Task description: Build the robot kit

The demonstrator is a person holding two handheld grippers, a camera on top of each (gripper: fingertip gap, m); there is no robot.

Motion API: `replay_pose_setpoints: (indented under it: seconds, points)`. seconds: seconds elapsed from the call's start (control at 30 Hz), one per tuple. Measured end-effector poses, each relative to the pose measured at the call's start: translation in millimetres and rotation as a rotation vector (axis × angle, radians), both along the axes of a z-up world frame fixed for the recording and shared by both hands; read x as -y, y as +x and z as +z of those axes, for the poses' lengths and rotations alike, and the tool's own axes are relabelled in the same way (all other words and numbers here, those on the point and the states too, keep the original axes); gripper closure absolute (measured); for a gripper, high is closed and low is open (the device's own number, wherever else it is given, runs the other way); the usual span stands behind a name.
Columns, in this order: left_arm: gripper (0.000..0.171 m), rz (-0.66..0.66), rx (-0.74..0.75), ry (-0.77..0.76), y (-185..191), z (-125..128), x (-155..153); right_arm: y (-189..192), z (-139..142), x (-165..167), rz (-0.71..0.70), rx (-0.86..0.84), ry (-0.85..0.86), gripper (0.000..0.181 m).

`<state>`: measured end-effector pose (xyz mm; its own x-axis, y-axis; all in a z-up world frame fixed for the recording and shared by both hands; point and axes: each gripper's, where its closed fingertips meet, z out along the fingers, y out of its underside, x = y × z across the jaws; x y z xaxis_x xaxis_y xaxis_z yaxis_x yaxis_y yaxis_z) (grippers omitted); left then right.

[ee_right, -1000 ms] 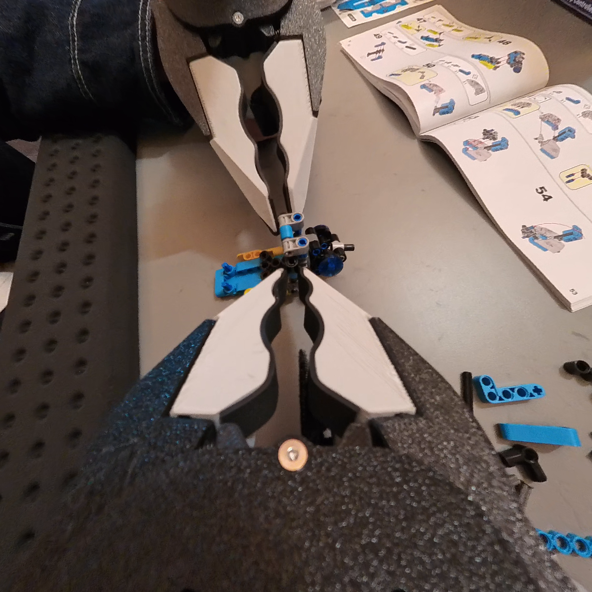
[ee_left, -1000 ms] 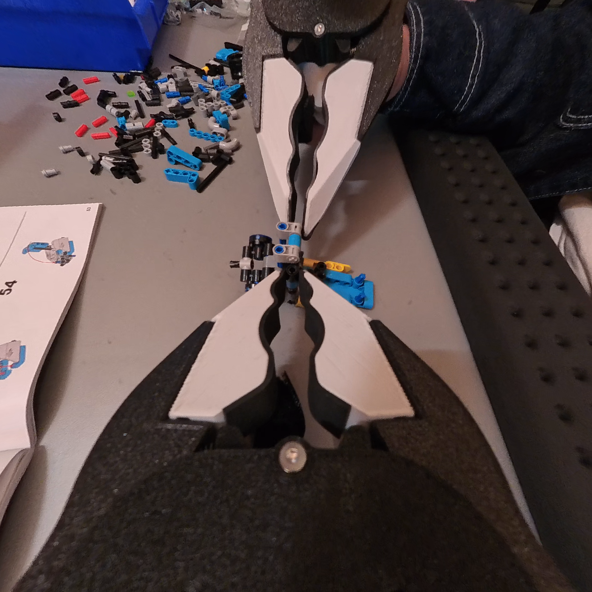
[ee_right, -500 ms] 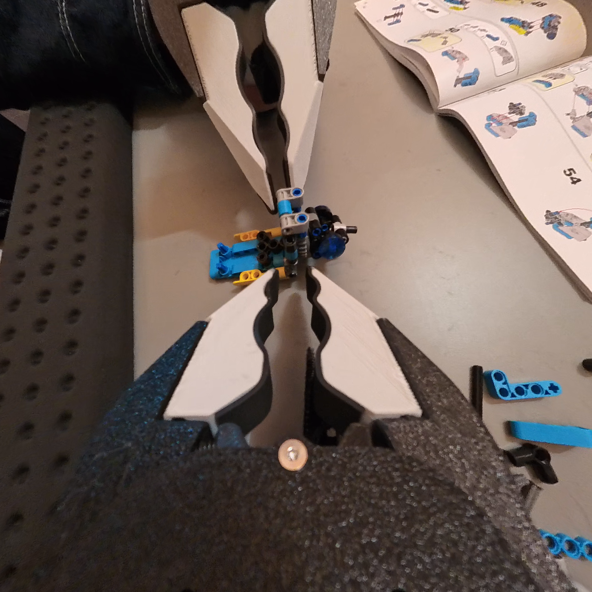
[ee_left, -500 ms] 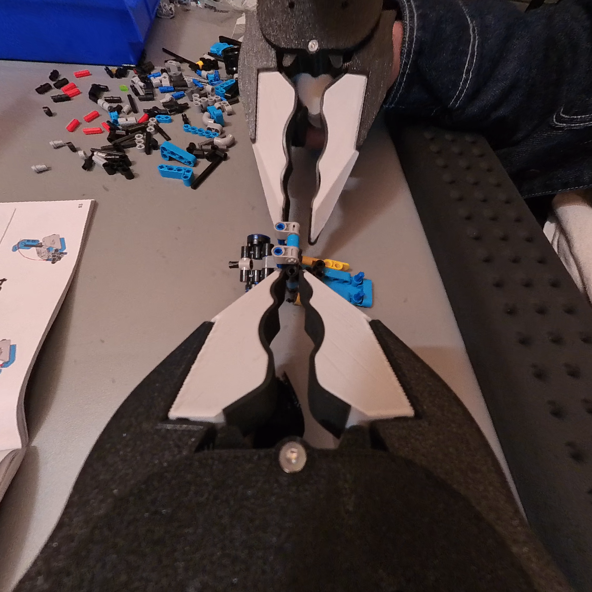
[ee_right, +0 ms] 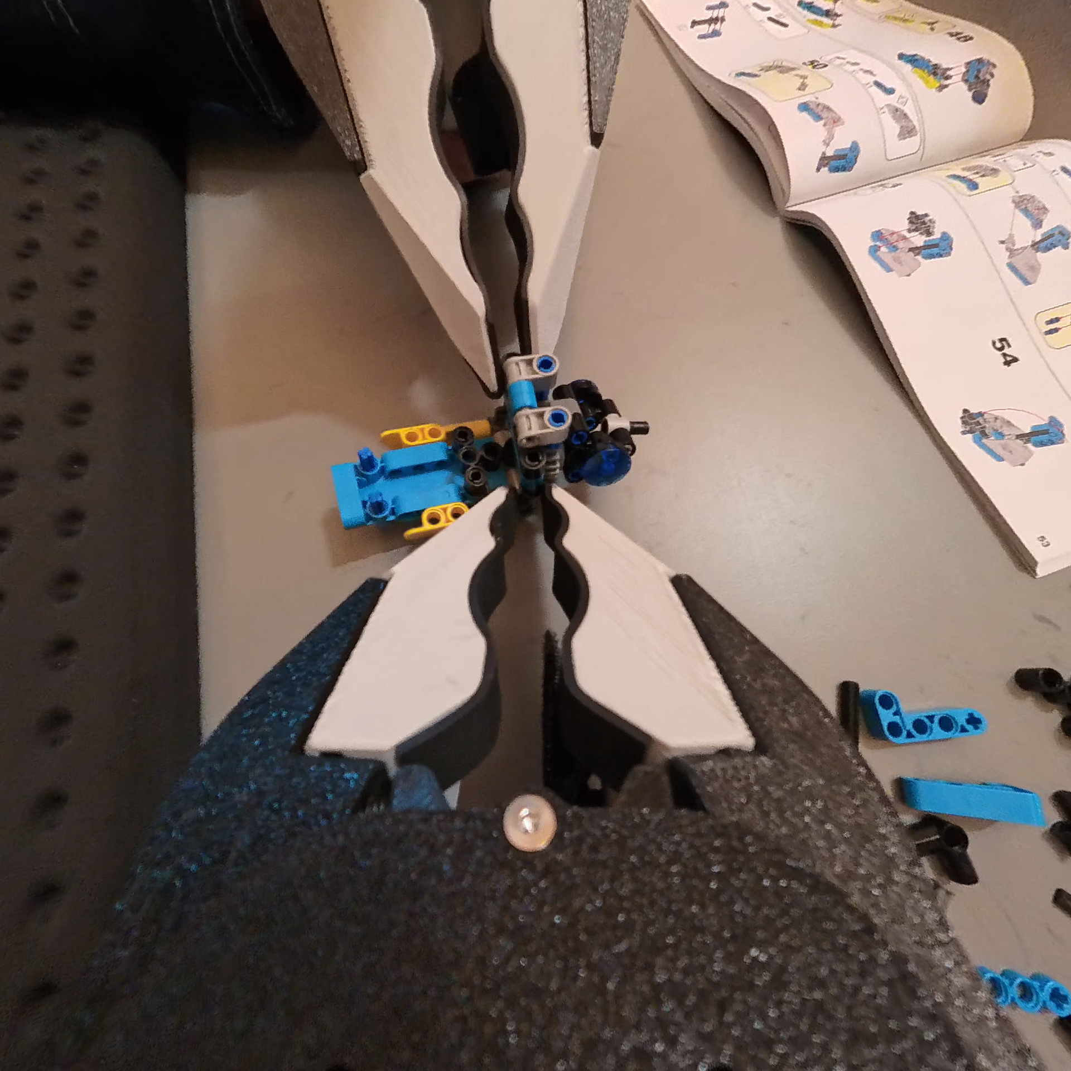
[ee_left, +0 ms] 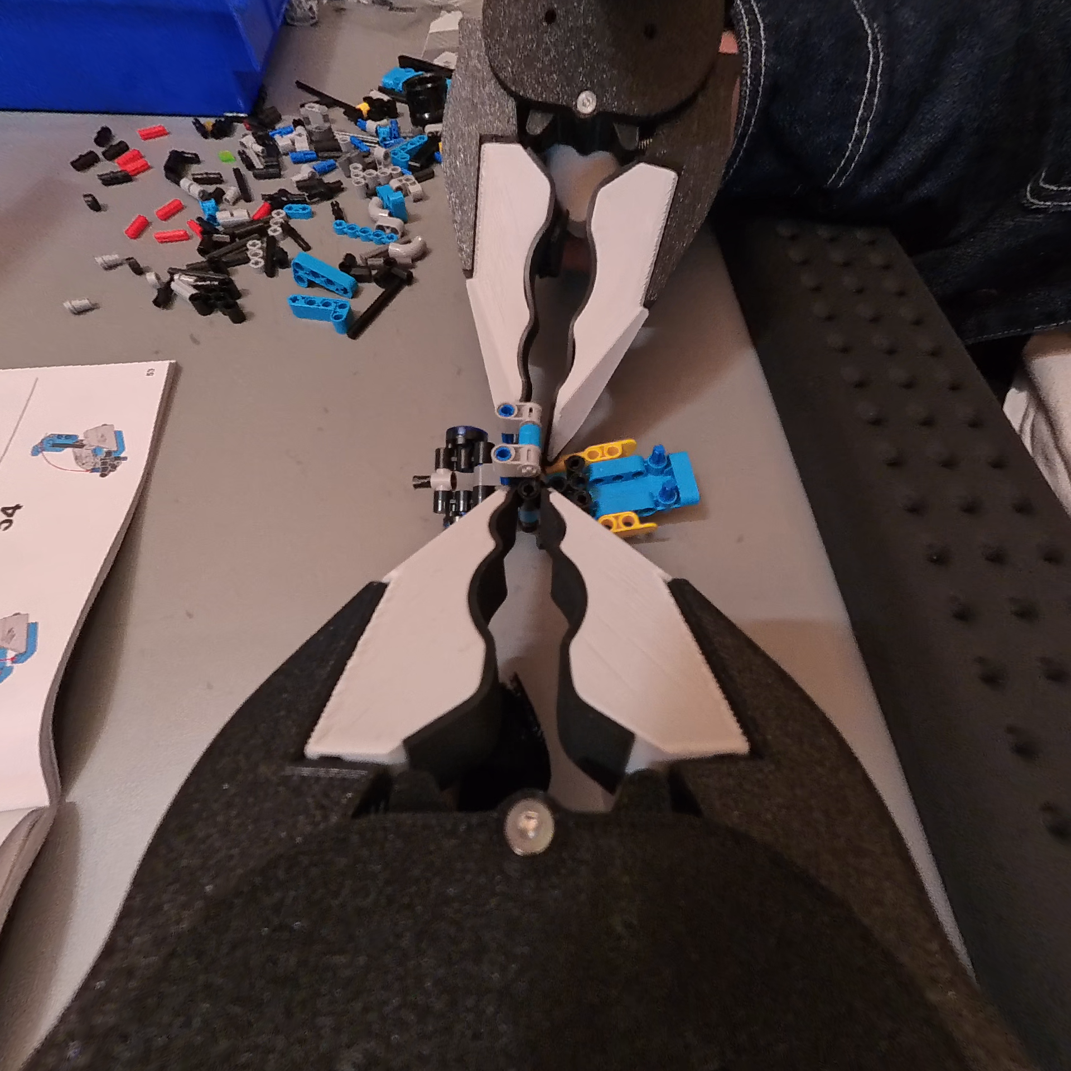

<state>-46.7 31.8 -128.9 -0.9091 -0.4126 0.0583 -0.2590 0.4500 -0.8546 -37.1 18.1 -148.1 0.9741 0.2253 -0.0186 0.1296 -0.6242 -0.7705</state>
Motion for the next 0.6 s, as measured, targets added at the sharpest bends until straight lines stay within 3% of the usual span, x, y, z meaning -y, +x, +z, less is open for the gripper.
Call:
replay_pose_setpoints:
  seconds: [0.47, 0.6]
  points:
    - [0.164, -0.016, -0.024, 0.017, -7.8, -3.8, 5.7, -9.2, -0.5, 7.8, 0.009, -0.078, -0.003, 0.165]
    - [0.164, 0.000, -0.003, -0.022, -5.2, 5.1, 6.6, -8.6, -0.5, 10.1, 0.005, -0.076, 0.001, 0.163]
